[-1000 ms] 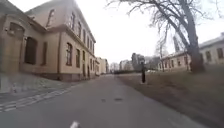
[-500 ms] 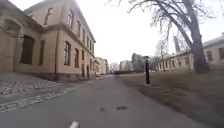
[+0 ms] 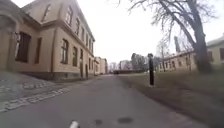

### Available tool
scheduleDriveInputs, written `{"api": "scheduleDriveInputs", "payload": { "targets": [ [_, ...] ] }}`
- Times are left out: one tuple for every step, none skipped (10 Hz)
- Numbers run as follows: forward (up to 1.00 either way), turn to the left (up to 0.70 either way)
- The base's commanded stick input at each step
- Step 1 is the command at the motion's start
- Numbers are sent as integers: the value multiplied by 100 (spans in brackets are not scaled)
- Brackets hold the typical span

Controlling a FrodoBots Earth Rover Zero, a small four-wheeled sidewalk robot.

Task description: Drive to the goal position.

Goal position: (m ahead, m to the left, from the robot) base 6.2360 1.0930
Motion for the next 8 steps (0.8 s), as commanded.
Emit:
{"api": "scheduleDriveInputs", "payload": {
  "targets": [
    [100, 1],
    [100, 1],
    [100, 1],
    [100, 1],
    [100, 1],
    [100, 1],
    [100, 1],
    [100, 1]
  ]
}}
